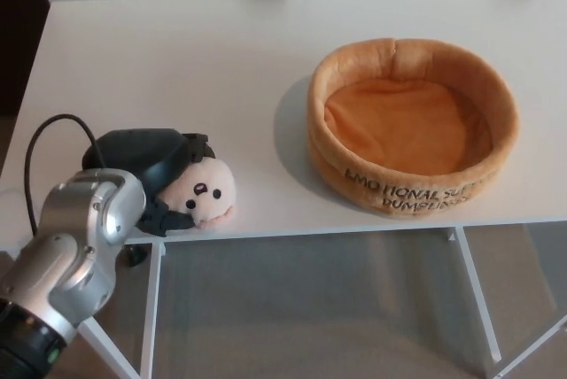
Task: The robot walks towards a table in front, picks a dumpling toy with left hand and puts it in an orange round plate
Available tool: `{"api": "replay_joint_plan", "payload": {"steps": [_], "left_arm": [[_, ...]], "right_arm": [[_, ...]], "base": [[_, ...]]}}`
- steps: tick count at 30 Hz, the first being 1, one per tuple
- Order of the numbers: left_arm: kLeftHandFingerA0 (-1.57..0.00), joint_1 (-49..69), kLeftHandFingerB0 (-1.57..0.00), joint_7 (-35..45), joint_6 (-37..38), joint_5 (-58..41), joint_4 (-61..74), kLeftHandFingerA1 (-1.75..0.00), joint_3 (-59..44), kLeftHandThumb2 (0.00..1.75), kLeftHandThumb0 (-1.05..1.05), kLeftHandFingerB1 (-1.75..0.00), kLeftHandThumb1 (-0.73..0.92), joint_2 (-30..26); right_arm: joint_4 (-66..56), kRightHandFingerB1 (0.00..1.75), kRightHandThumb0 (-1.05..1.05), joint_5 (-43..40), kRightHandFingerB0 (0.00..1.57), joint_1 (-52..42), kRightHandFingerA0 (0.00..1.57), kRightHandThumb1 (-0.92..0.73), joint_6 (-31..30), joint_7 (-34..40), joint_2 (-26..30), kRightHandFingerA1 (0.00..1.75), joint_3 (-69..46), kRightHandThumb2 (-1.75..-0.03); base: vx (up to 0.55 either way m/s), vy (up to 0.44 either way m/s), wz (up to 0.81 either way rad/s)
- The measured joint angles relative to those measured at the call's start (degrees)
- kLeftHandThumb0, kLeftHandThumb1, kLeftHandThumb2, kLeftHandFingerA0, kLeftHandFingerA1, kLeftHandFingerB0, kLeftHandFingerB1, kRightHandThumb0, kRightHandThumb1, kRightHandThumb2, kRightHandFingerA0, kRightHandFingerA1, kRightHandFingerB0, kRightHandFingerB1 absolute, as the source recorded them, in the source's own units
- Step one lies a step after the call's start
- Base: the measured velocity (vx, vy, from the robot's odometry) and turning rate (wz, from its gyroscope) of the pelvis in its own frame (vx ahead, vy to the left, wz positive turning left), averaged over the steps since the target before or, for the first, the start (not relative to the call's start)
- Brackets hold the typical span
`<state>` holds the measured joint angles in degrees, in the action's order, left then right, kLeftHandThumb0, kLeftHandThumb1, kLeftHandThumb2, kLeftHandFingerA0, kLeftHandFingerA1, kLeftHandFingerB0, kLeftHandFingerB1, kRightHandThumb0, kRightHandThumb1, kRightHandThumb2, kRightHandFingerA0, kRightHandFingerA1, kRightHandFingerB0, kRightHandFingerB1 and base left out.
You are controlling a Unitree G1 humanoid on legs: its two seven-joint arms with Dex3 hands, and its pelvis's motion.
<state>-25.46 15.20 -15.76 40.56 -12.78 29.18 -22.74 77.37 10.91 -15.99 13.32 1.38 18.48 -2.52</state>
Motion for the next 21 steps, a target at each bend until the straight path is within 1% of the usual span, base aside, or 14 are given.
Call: {"api": "replay_joint_plan", "payload": {"steps": [1, 2, 4, 5, 12, 13, 14, 15, 16, 17, 19, 20, 21], "left_arm": [[-0.7, 0.2, -0.7, -1.1, 0.67, -0.01, -0.41, -1.68, -0.15, 0.56, -0.19, -1.22, 0.77, 0.11], [-0.69, 0.41, -0.7, -1.97, 1.24, -0.02, -0.75, -1.67, -0.31, 0.57, -0.17, -1.17, 0.79, 0.19], [-0.7, 0.89, -0.7, -3.66, 2.43, -0.09, -1.24, -1.65, -0.68, 0.6, -0.17, -1.18, 0.79, 0.27], [-0.69, 1.13, -0.67, -4.51, 3.09, -0.1, -1.48, -1.67, -0.84, 0.6, -0.17, -1.16, 0.8, 0.3], [-0.67, 2.18, -0.67, -9.32, 7.77, -0.42, -3.55, -1.69, -2.08, 0.59, -0.16, -1.18, 0.8, 0.35], [-0.71, 2.23, -0.66, -9.56, 8.04, -0.43, -3.66, -1.73, -2.17, 0.57, -0.12, -1.28, 0.76, 0.37], [-0.71, 2.28, -0.66, -9.75, 8.27, -0.44, -3.76, -1.73, -2.24, 0.57, -0.12, -1.28, 0.76, 0.37], [-0.73, 2.43, -0.72, -10.06, 8.68, -0.55, -3.82, -1.74, -2.55, 0.58, -0.13, -1.17, 0.76, 0.48], [-0.73, 2.61, -0.72, -10.48, 9.08, -0.72, -3.8, -1.74, -3.0, 0.58, -0.13, -1.17, 0.76, 0.69], [-0.78, 3.0, -0.86, -11.51, 9.94, -1.27, -3.74, -1.65, -4.04, 0.6, -0.11, -0.85, 0.71, 1.34], [-0.78, 3.2, -0.86, -12.42, 10.42, -1.75, -3.17, -1.65, -5.42, 0.6, -0.11, -0.85, 0.71, 2.62], [-0.87, 3.09, -0.87, -12.98, 10.44, -2.14, -2.22, -1.51, -6.43, 0.66, -0.12, -0.87, 0.75, 3.67], [-0.87, 2.94, -0.87, -13.32, 10.44, -2.41, -1.63, -1.51, -7.1, 0.66, -0.12, -0.87, 0.75, 4.33]], "right_arm": [[-0.01, 0.47, -0.52, 0.0, 0.39, 0.0, 0.7, -0.55, 0.01, 0.0, 0.0, 0.59, 0.0, -0.83], [-0.02, 0.48, -0.52, 0.0, 0.38, 0.0, 0.71, -0.55, 0.01, 0.0, 0.0, 0.61, 0.0, -0.84], [-0.04, 0.48, -0.52, 0.01, 0.38, -0.01, 0.73, -0.54, 0.03, 0.0, 0.0, 0.62, 0.03, -0.85], [-0.05, 0.47, -0.53, 0.01, 0.38, -0.01, 0.68, -0.56, 0.04, 0.0, 0.0, 0.59, 0.06, -0.84], [-0.12, 0.47, -0.54, 0.09, 0.38, 0.0, 0.69, -0.56, 0.11, 0.02, 0.0, 0.59, 0.46, -0.84], [-0.12, 0.35, -0.46, 0.09, 0.44, 0.0, 0.75, -0.67, 0.11, 0.02, 0.0, 0.5, 0.49, -0.61], [-0.12, 0.35, -0.46, 0.09, 0.44, 0.0, 0.75, -0.67, 0.1, 0.02, 0.0, 0.5, 0.53, -0.61], [-0.15, 0.34, -0.46, 0.09, 0.44, -0.01, 0.73, -0.67, 0.12, 0.03, 0.0, 0.48, 0.59, -0.61], [-0.22, 0.34, -0.46, 0.1, 0.44, -0.04, 0.73, -0.67, 0.13, 0.03, 0.01, 0.48, 0.67, -0.61], [-0.42, 0.34, -0.46, 0.1, 0.42, -0.09, 0.72, -0.68, 0.25, 0.02, 0.02, 0.45, 0.82, -0.61], [-0.48, 0.34, -0.46, 0.07, 0.42, -0.08, 0.72, -0.68, 0.27, 0.01, 0.02, 0.45, 0.86, -0.61], [-0.43, 0.47, -0.53, 0.05, 0.39, 0.02, 0.71, -0.57, 0.21, 0.0, 0.03, 0.6, 0.83, -0.84], [-0.42, 0.47, -0.53, 0.03, 0.39, 0.11, 0.71, -0.57, 0.19, -0.01, 0.03, 0.6, 0.81, -0.84]], "base": [[0.0, 0.0, 0.0], [0.0, 0.0, 0.0], [0.0, 0.0, 0.0], [0.0, 0.0, 0.0], [0.0, 0.0, 0.0], [0.0, 0.0, 0.0], [0.0, 0.0, 0.0], [0.0, 0.0, 0.0], [0.0, 0.0, 0.0], [0.0, 0.0, 0.0], [0.0, 0.0, 0.0], [0.0, 0.0, 0.0], [0.0, 0.0, 0.0]]}}
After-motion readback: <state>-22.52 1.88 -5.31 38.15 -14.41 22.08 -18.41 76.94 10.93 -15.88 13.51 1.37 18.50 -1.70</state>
